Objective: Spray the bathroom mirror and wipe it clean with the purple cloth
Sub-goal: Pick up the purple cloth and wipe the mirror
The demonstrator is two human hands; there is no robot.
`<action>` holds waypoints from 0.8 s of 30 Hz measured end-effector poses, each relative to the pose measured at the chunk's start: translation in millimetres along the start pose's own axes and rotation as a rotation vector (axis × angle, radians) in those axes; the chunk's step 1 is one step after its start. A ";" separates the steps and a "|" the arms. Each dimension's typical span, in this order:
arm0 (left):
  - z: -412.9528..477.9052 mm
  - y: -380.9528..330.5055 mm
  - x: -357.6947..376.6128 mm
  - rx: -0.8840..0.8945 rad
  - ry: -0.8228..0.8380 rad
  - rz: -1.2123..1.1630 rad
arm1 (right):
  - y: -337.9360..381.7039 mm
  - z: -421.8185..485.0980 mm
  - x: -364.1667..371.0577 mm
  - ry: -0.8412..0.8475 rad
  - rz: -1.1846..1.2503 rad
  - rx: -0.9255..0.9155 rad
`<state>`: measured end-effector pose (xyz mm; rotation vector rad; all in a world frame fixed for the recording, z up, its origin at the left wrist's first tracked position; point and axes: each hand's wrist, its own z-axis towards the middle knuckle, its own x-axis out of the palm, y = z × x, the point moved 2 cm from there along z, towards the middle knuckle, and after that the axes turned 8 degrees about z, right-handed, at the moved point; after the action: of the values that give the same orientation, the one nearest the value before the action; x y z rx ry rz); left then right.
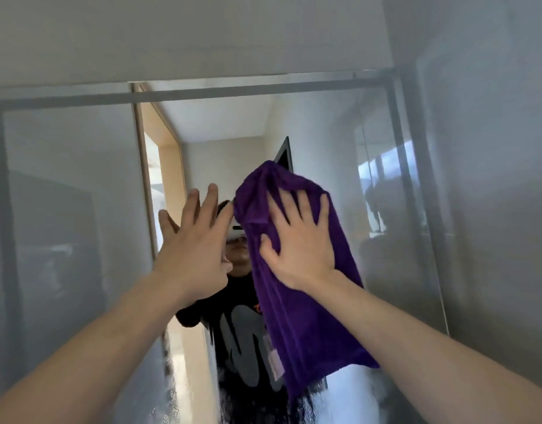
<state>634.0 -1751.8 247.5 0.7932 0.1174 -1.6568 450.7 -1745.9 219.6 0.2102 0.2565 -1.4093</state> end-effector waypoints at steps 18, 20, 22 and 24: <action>8.0 -134.9 22.4 0.227 0.069 0.212 | -151.5 -171.8 -4.9 0.094 -0.022 0.282; 9.1 -136.0 24.2 0.229 0.075 0.227 | -171.6 -155.1 -16.6 0.031 0.037 0.334; 8.3 -137.6 23.8 0.224 0.070 0.226 | -180.7 -133.2 -23.7 -0.025 0.120 0.387; 8.2 -137.2 26.0 0.221 0.063 0.213 | -183.9 -103.1 -29.4 -0.088 0.162 0.404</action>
<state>505.8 -1741.6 192.4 0.9901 -0.1058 -1.4587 259.4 -1715.3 131.4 0.4888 -0.1193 -1.2945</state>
